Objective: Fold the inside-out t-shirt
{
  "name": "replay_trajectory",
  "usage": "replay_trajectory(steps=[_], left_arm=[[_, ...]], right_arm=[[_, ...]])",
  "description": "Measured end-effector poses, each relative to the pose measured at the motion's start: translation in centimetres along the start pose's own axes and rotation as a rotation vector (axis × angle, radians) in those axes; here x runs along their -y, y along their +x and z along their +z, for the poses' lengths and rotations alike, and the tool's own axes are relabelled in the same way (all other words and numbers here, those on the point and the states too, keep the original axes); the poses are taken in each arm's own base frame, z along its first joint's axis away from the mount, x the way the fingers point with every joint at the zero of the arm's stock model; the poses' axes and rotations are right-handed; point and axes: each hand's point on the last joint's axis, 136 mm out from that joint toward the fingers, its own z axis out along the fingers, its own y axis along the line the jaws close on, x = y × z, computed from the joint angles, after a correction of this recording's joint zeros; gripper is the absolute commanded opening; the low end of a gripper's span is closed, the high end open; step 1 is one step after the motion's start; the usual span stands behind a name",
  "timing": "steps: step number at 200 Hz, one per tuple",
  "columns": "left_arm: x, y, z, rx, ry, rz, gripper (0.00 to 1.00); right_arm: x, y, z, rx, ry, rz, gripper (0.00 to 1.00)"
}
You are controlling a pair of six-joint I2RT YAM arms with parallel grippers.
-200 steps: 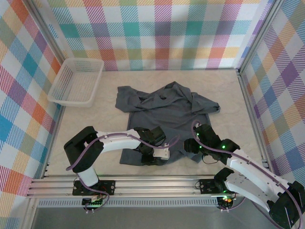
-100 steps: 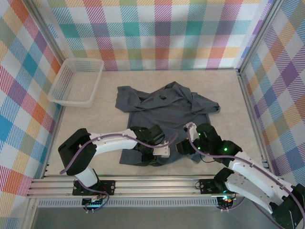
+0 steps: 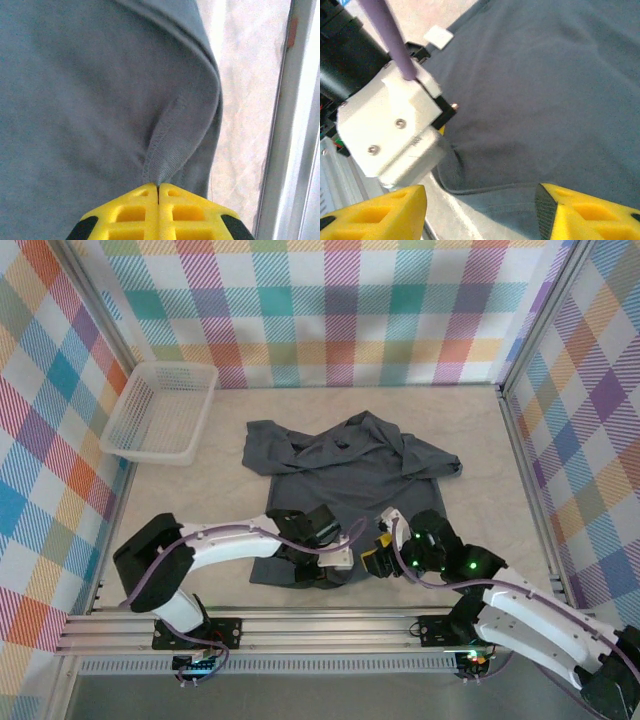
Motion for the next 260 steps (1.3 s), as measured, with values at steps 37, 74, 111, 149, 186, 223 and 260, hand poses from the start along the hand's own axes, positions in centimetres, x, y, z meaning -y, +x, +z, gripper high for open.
replay_trajectory(steps=[37, 74, 111, 149, 186, 223, 260], left_arm=[[-2.0, -3.0, -5.4, 0.261, -0.122, -0.071, 0.0], [-3.8, -4.8, -8.8, 0.408, -0.194, -0.136, 0.0], [-4.0, -4.7, -8.9, 0.411, -0.189, -0.191, 0.0], [-4.2, -4.6, -9.1, 0.417, -0.185, -0.236, 0.0], [-5.3, -4.3, -11.3, 0.469, -0.233, -0.28, 0.0], [-6.7, -3.2, -15.4, 0.55, -0.328, -0.324, 0.0], [-7.1, -2.8, -16.0, 0.563, -0.348, -0.338, 0.0]], right_arm=[[-1.3, -3.0, -1.6, 0.173, -0.03, -0.148, 0.69], [-3.5, -2.9, 1.6, 0.155, -0.076, -0.375, 0.81], [-1.8, -2.0, 6.6, 0.088, 0.037, -0.468, 0.81], [0.2, -3.1, 9.2, 0.116, 0.171, -0.546, 0.77], [3.7, -5.0, 8.4, 0.136, 0.42, -0.62, 0.68], [7.7, -6.9, 3.7, 0.147, 0.632, -0.539, 0.52], [10.9, -6.7, -1.0, 0.164, 0.731, -0.345, 0.0]])
